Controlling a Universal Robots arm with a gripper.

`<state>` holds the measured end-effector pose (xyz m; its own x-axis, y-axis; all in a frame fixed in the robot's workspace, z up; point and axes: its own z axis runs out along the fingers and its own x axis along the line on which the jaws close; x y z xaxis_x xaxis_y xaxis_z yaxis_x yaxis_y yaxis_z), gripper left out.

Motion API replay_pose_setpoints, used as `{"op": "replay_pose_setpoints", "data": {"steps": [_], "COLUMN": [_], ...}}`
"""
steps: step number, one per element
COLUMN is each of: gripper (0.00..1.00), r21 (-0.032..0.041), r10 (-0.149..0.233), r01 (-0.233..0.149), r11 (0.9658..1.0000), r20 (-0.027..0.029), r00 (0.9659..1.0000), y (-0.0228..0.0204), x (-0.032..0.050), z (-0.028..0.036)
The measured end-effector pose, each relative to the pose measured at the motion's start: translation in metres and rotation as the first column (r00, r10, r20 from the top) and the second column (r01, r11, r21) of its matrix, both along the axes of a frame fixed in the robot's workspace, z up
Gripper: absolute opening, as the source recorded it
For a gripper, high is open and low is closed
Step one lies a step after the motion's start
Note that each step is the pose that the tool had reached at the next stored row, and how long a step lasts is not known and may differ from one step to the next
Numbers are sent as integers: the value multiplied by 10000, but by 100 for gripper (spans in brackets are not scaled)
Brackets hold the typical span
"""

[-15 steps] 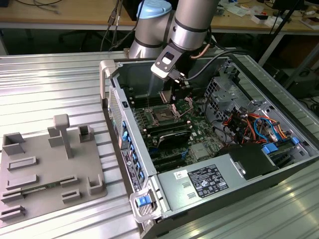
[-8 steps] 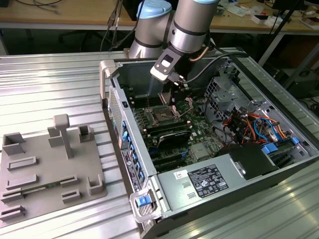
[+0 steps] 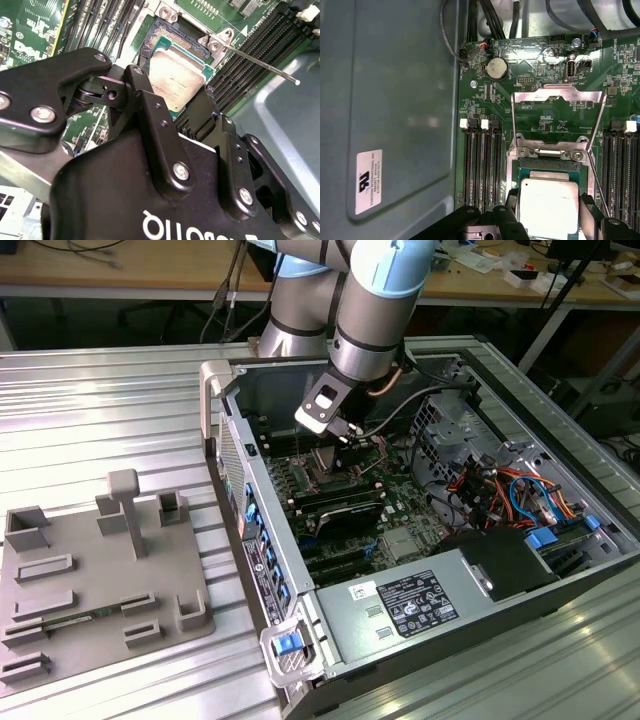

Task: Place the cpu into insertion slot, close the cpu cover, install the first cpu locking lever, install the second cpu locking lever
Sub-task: 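Place the cpu into insertion slot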

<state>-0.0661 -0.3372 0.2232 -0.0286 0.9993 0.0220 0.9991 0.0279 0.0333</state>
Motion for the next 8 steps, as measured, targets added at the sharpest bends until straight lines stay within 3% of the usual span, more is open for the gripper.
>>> {"op": "replay_pose_setpoints", "data": {"steps": [8], "gripper": [55], "r21": [2], "r10": [0], "r01": [0], "r11": [10000], "r20": [1], "r00": [10000], "y": [0], "x": [0], "z": [-8]}}
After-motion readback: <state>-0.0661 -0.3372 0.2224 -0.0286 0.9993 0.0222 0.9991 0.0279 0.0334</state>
